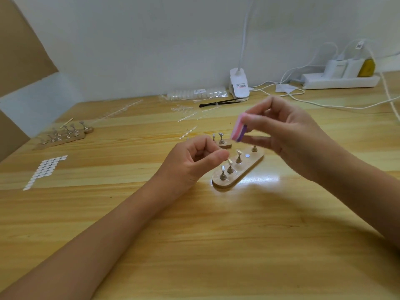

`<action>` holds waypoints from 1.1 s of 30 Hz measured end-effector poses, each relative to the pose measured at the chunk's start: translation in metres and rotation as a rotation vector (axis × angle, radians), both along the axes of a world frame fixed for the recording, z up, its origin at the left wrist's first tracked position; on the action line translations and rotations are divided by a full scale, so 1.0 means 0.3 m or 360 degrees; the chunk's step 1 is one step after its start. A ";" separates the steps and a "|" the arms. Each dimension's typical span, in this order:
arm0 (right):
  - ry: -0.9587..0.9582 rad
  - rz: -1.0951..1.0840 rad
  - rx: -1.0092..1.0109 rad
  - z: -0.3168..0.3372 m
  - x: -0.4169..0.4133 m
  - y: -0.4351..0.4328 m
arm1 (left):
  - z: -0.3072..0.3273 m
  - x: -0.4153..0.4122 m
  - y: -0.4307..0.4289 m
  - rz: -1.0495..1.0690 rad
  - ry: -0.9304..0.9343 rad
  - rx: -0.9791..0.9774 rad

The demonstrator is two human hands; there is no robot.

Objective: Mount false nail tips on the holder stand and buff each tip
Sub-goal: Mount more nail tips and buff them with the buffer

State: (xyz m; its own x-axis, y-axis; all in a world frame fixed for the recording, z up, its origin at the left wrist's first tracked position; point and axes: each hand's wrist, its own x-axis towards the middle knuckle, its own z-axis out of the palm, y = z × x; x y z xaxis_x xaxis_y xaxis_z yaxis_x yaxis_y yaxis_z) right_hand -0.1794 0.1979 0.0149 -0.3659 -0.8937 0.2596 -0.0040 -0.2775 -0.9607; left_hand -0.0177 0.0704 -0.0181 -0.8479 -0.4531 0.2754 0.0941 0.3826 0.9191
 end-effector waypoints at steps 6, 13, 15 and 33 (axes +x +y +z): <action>0.1179 -0.0775 0.0308 -0.013 -0.178 0.016 | 0.006 0.003 -0.003 0.0025 -0.0009 -0.0009; 0.1873 -0.0883 0.1185 -0.096 -0.305 0.011 | 0.010 0.004 -0.005 0.0032 -0.0031 0.0068; 0.1853 -0.0937 0.0783 -0.091 -0.275 0.011 | 0.006 0.004 -0.008 0.0010 -0.0052 0.0075; 0.1640 -0.0168 -0.0117 -0.035 0.037 0.008 | -0.001 0.002 0.000 -0.0127 -0.0081 0.0022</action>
State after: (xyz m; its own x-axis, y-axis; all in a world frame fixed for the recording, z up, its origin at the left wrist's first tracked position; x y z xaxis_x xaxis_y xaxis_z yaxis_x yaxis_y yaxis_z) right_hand -0.1683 0.2004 0.0045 -0.0111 -0.8394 0.5434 -0.8414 -0.2858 -0.4587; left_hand -0.0170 0.0704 -0.0186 -0.8942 -0.3870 0.2252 0.0767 0.3630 0.9286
